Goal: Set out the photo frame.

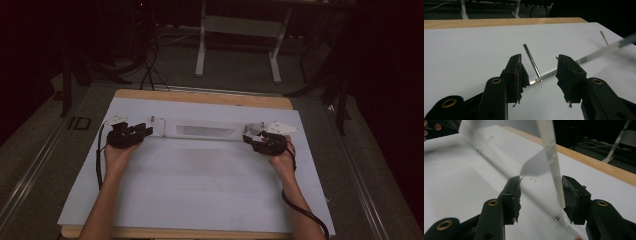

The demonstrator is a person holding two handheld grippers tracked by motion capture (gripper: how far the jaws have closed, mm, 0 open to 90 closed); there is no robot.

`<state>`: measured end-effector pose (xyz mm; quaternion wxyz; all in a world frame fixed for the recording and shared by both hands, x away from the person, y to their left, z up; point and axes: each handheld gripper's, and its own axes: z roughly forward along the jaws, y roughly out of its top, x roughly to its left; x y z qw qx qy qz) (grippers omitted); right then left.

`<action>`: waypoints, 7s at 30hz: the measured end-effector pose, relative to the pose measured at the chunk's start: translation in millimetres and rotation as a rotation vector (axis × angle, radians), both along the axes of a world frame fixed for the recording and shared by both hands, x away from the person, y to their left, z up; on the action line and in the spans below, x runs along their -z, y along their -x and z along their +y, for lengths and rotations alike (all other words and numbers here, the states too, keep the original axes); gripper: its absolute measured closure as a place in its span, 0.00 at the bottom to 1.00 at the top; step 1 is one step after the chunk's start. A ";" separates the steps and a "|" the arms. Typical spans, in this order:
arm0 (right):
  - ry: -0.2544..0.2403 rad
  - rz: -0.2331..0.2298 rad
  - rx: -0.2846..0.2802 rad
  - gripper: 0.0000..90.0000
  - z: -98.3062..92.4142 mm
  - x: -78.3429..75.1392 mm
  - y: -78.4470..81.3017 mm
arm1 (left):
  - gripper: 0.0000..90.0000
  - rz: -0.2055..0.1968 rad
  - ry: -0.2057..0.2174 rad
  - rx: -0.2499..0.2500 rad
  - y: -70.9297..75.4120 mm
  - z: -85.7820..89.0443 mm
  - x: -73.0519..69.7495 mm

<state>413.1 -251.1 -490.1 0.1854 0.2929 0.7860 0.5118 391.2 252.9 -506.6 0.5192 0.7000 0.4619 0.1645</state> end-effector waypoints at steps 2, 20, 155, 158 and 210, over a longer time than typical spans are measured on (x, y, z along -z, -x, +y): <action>-0.001 -0.001 0.005 0.57 0.3 -0.3 -0.9 | 0.62 -0.008 -0.004 0.005 1.3 0.5 -0.8; -0.014 0.002 0.036 0.57 2.3 -2.9 -8.0 | 0.57 -0.111 -0.086 0.092 5.0 -22.2 -11.3; -0.031 0.030 0.178 0.56 1.3 -24.3 26.8 | 0.47 -0.036 -0.103 -0.027 22.6 -83.4 -46.2; -0.037 0.031 0.183 0.56 0.4 -24.4 28.7 | 0.47 -0.031 -0.100 -0.031 23.7 -84.8 -46.5; -0.042 0.044 0.159 0.55 -0.4 -12.0 43.1 | 0.47 -0.018 -0.098 -0.033 46.2 -83.7 -35.2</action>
